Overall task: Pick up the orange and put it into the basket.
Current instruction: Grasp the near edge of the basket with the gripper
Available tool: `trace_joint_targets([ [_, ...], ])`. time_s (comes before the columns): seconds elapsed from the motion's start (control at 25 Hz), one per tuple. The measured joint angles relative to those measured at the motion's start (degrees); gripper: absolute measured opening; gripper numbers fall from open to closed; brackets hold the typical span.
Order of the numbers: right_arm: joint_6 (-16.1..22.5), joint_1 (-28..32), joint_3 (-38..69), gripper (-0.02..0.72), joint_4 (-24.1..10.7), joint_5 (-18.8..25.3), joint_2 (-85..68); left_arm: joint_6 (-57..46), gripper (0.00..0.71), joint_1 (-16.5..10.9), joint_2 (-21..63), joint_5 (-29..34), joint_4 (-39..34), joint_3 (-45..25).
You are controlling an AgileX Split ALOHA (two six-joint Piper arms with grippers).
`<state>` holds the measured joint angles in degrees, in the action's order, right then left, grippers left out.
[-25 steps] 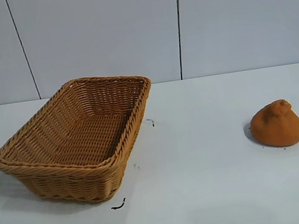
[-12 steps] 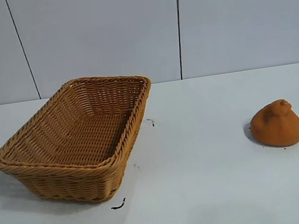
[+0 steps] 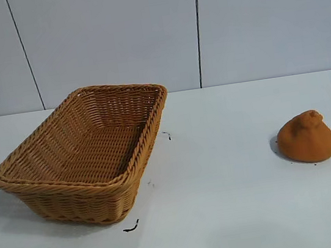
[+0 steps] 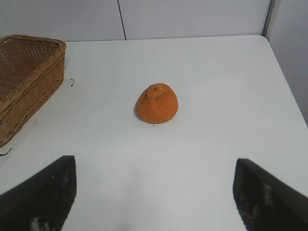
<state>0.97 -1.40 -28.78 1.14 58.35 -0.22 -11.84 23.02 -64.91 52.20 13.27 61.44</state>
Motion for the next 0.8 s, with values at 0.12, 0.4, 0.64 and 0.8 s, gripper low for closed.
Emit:
trace_joint_targets([
  [0.12, 0.0, 0.0, 0.0, 0.61, 0.0, 0.0, 0.0, -13.3, 0.697, 2.3, 0.0, 0.0, -3.9, 0.0],
  [0.4, 0.0, 0.0, 0.0, 0.61, 0.0, 0.0, 0.0, -39.7, 0.697, 2.5, -0.2, -0.1, -10.6, 0.0],
  [0.64, 0.0, 0.0, 0.0, 0.61, 0.0, 0.0, 0.0, -48.4, 0.697, 2.7, -5.4, -0.2, -10.0, 0.2],
  [0.8, 0.0, 0.0, 0.0, 0.61, 0.0, 0.0, 0.0, -51.3, 0.697, 2.7, -10.8, -0.6, -8.5, 0.2],
])
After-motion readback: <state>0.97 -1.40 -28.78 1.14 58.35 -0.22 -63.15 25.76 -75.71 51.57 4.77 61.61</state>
